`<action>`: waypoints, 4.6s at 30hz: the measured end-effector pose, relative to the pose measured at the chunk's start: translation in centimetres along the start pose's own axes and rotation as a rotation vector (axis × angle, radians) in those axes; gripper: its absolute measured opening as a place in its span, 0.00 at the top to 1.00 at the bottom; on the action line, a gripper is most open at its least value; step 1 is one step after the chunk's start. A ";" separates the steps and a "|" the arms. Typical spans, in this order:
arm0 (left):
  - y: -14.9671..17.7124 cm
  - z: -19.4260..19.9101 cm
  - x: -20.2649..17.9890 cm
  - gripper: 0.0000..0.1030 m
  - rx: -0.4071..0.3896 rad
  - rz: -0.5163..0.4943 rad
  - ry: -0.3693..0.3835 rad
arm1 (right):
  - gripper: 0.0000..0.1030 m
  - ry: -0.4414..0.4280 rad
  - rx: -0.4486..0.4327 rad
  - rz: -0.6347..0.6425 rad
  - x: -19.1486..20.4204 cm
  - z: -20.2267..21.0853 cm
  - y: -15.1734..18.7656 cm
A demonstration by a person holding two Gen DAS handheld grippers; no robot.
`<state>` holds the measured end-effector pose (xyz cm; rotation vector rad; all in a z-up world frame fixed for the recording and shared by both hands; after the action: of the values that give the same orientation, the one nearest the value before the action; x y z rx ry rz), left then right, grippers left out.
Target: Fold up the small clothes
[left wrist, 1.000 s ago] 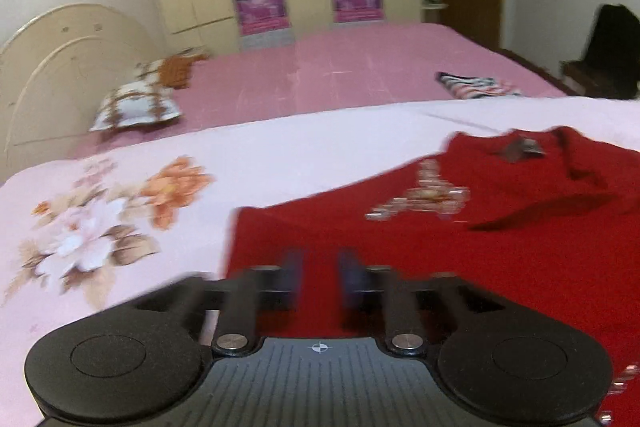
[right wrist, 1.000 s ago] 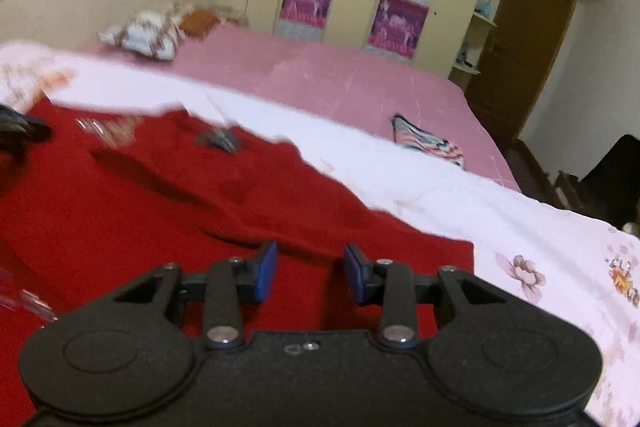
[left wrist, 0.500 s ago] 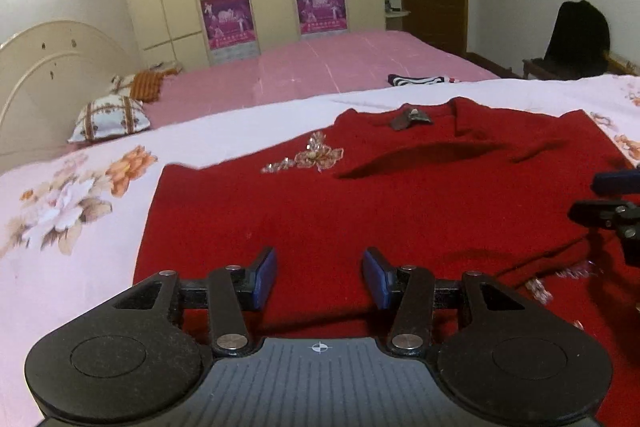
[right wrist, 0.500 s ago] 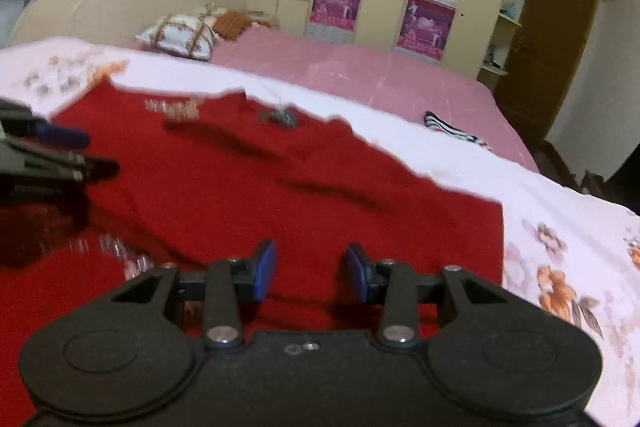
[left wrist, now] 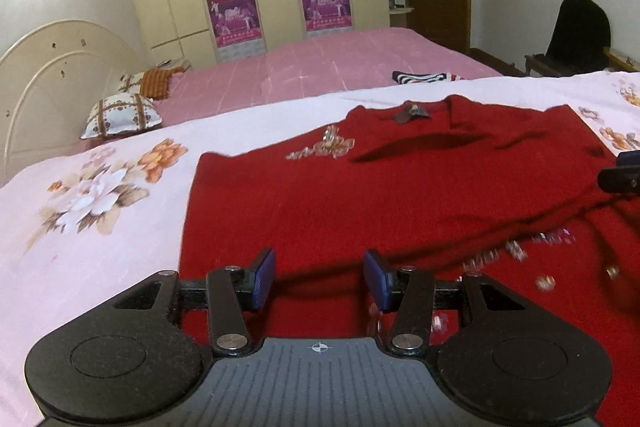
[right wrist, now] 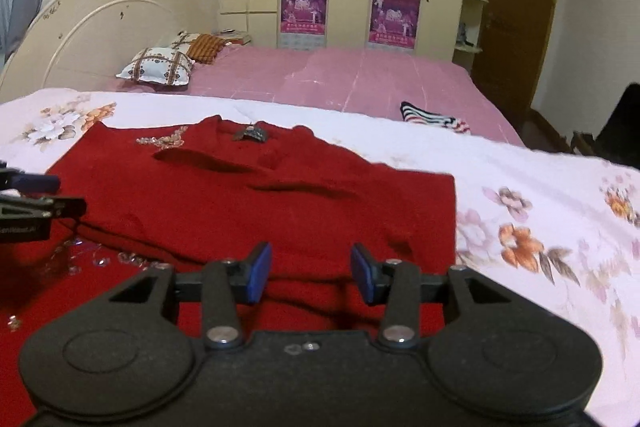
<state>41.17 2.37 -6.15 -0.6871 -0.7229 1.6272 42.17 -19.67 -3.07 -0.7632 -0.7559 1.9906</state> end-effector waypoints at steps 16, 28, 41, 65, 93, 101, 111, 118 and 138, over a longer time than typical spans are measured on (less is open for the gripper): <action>4.2 7.0 2.2 0.52 0.009 -0.015 -0.008 | 0.58 -0.013 0.019 -0.098 1.4 6.8 3.1; 10.6 13.1 8.4 0.52 0.131 0.100 0.055 | 0.55 -0.005 0.094 -0.212 1.2 13.3 9.4; 17.3 18.7 16.1 0.53 0.280 0.456 0.329 | 0.49 -0.158 0.146 -0.515 1.8 18.7 17.1; 18.9 17.4 17.7 0.97 0.264 0.705 0.546 | 0.95 -0.309 0.035 -0.660 2.9 20.3 18.7; -3.7 8.3 15.3 0.97 0.048 0.478 0.497 | 0.95 -0.215 -0.141 -0.544 -7.0 11.2 2.9; -8.0 -1.3 14.0 0.97 0.094 0.510 0.442 | 0.95 -0.256 -0.113 -0.612 -11.4 1.5 0.1; -6.2 -10.6 12.9 0.91 0.180 0.608 0.414 | 0.80 -0.311 -0.054 -0.713 -13.3 -8.2 2.6; -5.4 -11.1 12.2 0.21 0.083 0.587 0.387 | 0.55 -0.354 -0.141 -0.693 -13.8 -8.6 2.5; -6.4 -10.6 7.3 0.41 0.061 0.204 0.238 | 0.54 -0.084 -0.070 -0.111 -9.0 -7.5 -2.3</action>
<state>52.11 11.46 -8.30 -0.9166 -0.4401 1.7077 52.96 -24.77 -4.08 -0.6668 -0.9022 1.9141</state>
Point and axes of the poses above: each gripper's, at about its wrist camera, not at the fingertips, and z roughly against the way its jaws point, x to its left, y to its underside, the point moved 1 cm from there along -z, roughly the way its jaws point, and after that the axes turned 14 degrees about z, right-handed, at the moved point
